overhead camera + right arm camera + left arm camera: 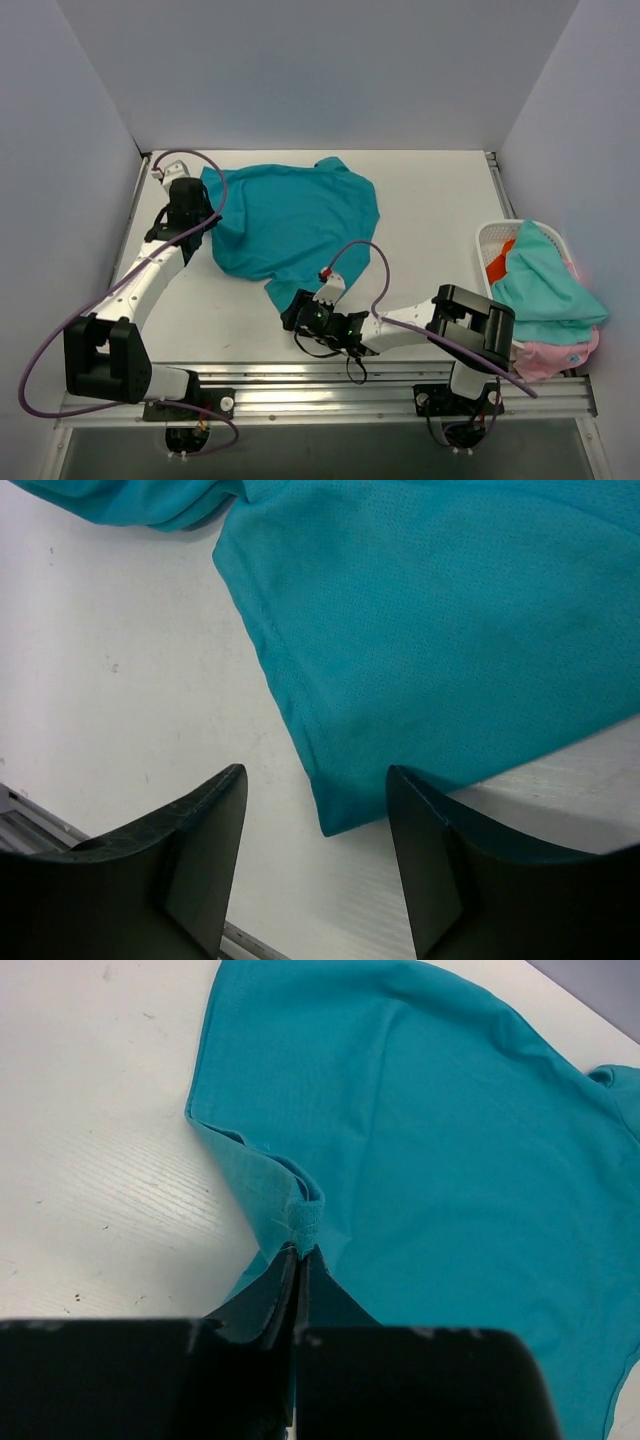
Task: Fold and stack the t-shirts
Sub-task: Flatten out the tshirt
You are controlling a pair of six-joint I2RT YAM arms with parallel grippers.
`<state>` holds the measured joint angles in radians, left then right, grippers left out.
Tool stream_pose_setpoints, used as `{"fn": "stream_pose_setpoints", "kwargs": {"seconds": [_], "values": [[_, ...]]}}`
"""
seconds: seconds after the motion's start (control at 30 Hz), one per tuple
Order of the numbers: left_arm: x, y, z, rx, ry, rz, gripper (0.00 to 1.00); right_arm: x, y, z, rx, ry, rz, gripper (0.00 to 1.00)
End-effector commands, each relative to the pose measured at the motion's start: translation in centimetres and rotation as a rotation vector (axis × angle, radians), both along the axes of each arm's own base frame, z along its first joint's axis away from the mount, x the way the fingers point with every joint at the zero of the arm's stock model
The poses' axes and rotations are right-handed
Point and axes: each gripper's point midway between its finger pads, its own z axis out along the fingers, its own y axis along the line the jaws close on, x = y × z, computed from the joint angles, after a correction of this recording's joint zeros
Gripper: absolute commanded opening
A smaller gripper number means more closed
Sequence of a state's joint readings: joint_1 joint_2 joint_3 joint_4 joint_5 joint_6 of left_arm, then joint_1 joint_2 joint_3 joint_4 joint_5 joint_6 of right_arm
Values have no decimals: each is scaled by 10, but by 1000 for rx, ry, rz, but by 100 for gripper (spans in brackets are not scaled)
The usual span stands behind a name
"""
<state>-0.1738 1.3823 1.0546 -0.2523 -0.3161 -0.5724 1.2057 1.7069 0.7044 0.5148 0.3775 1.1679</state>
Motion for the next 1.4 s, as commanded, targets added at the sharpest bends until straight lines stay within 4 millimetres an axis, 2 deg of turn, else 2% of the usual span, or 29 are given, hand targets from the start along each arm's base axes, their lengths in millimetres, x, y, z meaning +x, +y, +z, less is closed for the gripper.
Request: {"fn": "stream_pose_setpoints", "kwargs": {"seconds": [0.0, 0.1, 0.13, 0.2, 0.23, 0.27, 0.3, 0.33, 0.37, 0.5, 0.6, 0.63, 0.7, 0.8, 0.83, 0.87, 0.93, 1.1, 1.2, 1.23, 1.3, 1.37], "values": [[9, -2, 22, -33, -85, -7, 2, -31, -39, -53, -175, 134, 45, 53], [6, -2, 24, -42, -96, -10, 2, -36, -52, -64, -290, 158, 71, 59], [6, -3, 24, -46, -99, -13, 2, -39, -72, -70, -412, 169, 87, 61], [3, -2, 20, -53, -103, -10, 2, -25, -68, -53, -493, 113, 81, 70], [3, -1, 18, -56, -105, -7, 2, -27, -88, -52, -624, 119, 102, 74], [3, -3, 16, -67, -109, -10, 2, -13, -78, -37, -651, 74, 91, 81], [4, -3, 13, -73, -105, -10, 2, -13, -89, -33, -737, 79, 97, 84], [5, -4, 13, -78, -106, -14, 2, -8, -88, -27, -774, 61, 110, 86], [6, -3, 12, -82, -104, -14, 2, -3, -77, -20, -778, 46, 118, 89], [10, -4, 9, -86, -90, -28, 2, 0, -77, -19, -865, 52, 163, 90], [10, -2, 8, -87, -94, -26, 2, -2, -78, -29, -867, 69, 180, 81], [9, -2, 5, -88, -90, -31, 2, -7, -78, -35, -859, 92, 196, 72], [10, -2, 3, -94, -88, -32, 2, -13, -79, -44, -842, 118, 213, 64], [11, -1, -1, -95, -82, -32, 2, -17, -80, -51, -829, 136, 220, 41], [11, -2, 0, -99, -83, -36, 2, -20, -83, -54, -828, 146, 227, 28], [12, -2, -2, -99, -80, -36, 2, -21, -84, -55, -828, 150, 224, 21], [11, -2, -3, -99, -80, -35, 2, -22, -90, -55, -835, 149, 206, 0], [12, 0, -7, -93, -70, -26, 2, -24, -97, -54, -822, 145, 187, 0], [8, 2, -6, -82, -65, -15, 2, -21, -100, -39, -818, 103, 159, 0], [4, 2, -5, -75, -56, -12, 2, -19, -98, -27, -798, 76, 147, 0], [-4, -1, 14, -63, -91, -10, 2, -11, -101, -1, -815, 10, 108, 0], [-19, -8, 33, -61, -116, -27, 2, -10, -102, 41, -799, -59, 69, 0]]}}
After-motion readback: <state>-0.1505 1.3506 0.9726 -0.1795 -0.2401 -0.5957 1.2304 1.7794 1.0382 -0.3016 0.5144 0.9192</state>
